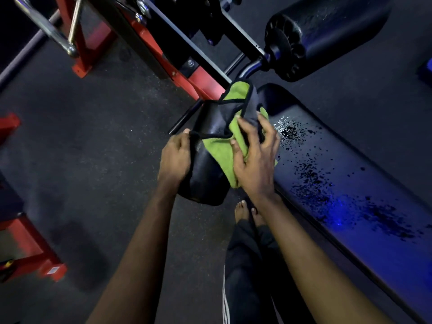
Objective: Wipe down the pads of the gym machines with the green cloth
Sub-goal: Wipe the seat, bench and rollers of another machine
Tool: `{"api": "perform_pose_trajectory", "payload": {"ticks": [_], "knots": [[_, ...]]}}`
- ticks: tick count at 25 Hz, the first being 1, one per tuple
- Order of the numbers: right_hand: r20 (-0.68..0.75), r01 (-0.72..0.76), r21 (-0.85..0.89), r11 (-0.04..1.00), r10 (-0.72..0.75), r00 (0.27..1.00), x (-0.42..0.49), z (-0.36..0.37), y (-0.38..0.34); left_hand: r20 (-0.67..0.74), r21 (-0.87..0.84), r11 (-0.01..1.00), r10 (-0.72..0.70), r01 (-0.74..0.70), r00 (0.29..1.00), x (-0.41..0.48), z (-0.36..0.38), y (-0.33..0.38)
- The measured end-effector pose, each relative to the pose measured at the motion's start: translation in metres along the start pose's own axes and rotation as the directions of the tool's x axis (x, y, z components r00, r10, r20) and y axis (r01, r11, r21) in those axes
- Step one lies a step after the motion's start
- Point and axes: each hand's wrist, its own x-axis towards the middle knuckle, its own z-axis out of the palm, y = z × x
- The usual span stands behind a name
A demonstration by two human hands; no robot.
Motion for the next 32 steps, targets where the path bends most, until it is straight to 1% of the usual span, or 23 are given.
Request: {"api": "perform_pose_trajectory", "payload": {"ticks": [1, 2, 3, 4, 5, 6, 7, 9, 11, 12, 13, 14, 16, 18, 20, 21, 22, 24, 26, 27, 29, 30, 32], "knots": [[-0.024, -0.056, 0.033, 0.998, 0.057, 0.998, -0.002, 0.001, 0.002, -0.125, 0.021, 0.987, 0.159, -0.157, 0.979, -0.006, 0.0, 0.0], [-0.046, -0.112, 0.078, 0.991, 0.116, 0.992, -0.006, 0.004, 0.004, -0.226, 0.053, 0.954, 0.298, -0.294, 0.927, -0.014, 0.001, 0.0], [-0.059, -0.163, 0.131, 0.978, 0.172, 0.983, -0.01, 0.006, 0.004, -0.287, 0.079, 0.925, 0.377, -0.371, 0.88, -0.021, 0.004, -0.002], [-0.06, -0.2, 0.179, 0.963, 0.214, 0.975, -0.015, 0.006, 0.003, -0.314, 0.089, 0.913, 0.405, -0.398, 0.859, -0.028, 0.007, -0.003], [-0.06, -0.213, 0.202, 0.956, 0.229, 0.971, -0.018, 0.005, 0.002, -0.3, 0.083, 0.915, 0.4, -0.394, 0.866, -0.032, 0.011, -0.005], [-0.062, -0.201, 0.186, 0.962, 0.216, 0.974, -0.021, 0.004, -0.001, -0.255, 0.065, 0.93, 0.366, -0.362, 0.895, -0.036, 0.013, -0.003], [-0.054, -0.163, 0.138, 0.977, 0.171, 0.984, -0.023, 0.0, -0.004, -0.194, 0.041, 0.95, 0.311, -0.309, 0.93, -0.038, 0.014, 0.0], [0.011, -0.036, 0.041, 0.998, 0.036, 0.999, -0.024, -0.009, -0.011, -0.086, -0.011, 0.978, 0.207, -0.209, 0.974, -0.037, 0.012, 0.002], [0.099, 0.103, -0.024, 0.994, -0.1, 0.99, -0.019, -0.017, -0.01, -0.035, -0.051, 0.989, 0.138, -0.14, 0.99, -0.03, 0.005, 0.004], [0.135, 0.155, -0.047, 0.987, -0.147, 0.98, -0.015, -0.021, -0.006, -0.01, -0.07, 0.99, 0.119, -0.119, 0.993, -0.026, 0.001, 0.005], [0.157, 0.176, -0.06, 0.983, -0.165, 0.974, -0.01, -0.025, -0.001, 0.02, -0.088, 0.991, 0.107, -0.105, 0.994, -0.024, -0.001, 0.006], [0.16, 0.158, -0.054, 0.986, -0.147, 0.976, -0.005, -0.026, 0.004, 0.05, -0.1, 0.991, 0.097, -0.092, 0.994, -0.023, -0.003, 0.006], [0.116, 0.019, 0.004, 1.0, -0.02, 0.993, -0.001, -0.024, 0.006, 0.08, -0.105, 0.991, 0.086, -0.078, 0.993, -0.022, -0.006, 0.005], [0.044, -0.132, 0.136, 0.982, 0.127, 0.991, -0.002, -0.015, 0.003, 0.096, -0.108, 0.991, 0.086, -0.075, 0.992, -0.02, -0.01, 0.004], [0.0, -0.299, 0.273, 0.914, 0.311, 0.95, -0.002, -0.006, 0.001, 0.141, -0.116, 0.992, 0.06, -0.044, 0.988, -0.014, -0.012, 0.002], [-0.002, -0.373, 0.318, 0.871, 0.394, 0.919, 0.0, -0.003, 0.002, 0.164, -0.122, 0.992, 0.048, -0.028, 0.985, -0.011, -0.013, 0.001], [0.011, -0.422, 0.347, 0.838, 0.446, 0.895, 0.003, -0.003, 0.003, 0.179, -0.129, 0.992, 0.043, -0.02, 0.983, -0.009, -0.013, 0.0], [0.025, -0.439, 0.338, 0.832, 0.459, 0.888, 0.007, -0.005, 0.007, 0.195, -0.126, 0.992, 0.047, -0.023, 0.98, -0.007, -0.014, 0.0], [-0.015, -0.407, 0.323, 0.854, 0.435, 0.9, 0.015, -0.012, 0.012, 0.175, -0.124, 0.992, 0.044, -0.022, 0.984, -0.009, -0.013, 0.005], [-0.047, -0.39, 0.309, 0.867, 0.424, 0.904, 0.022, -0.017, 0.017, 0.136, -0.138, 0.99, 0.041, -0.023, 0.99, -0.011, -0.011, 0.008], [-0.102, -0.364, 0.26, 0.894, 0.4, 0.911, 0.041, -0.031, 0.023, 0.01, -0.195, 0.979, 0.062, -0.059, 0.998, -0.013, -0.009, 0.019], [-0.121, -0.345, 0.233, 0.909, 0.38, 0.917, 0.052, -0.039, 0.024, -0.057, -0.23, 0.968, 0.093, -0.104, 0.994, -0.013, -0.009, 0.028], [-0.16, -0.278, 0.193, 0.941, 0.31, 0.937, 0.077, -0.057, 0.027, -0.141, -0.27, 0.937, 0.188, -0.22, 0.972, -0.012, -0.004, 0.055]]}}
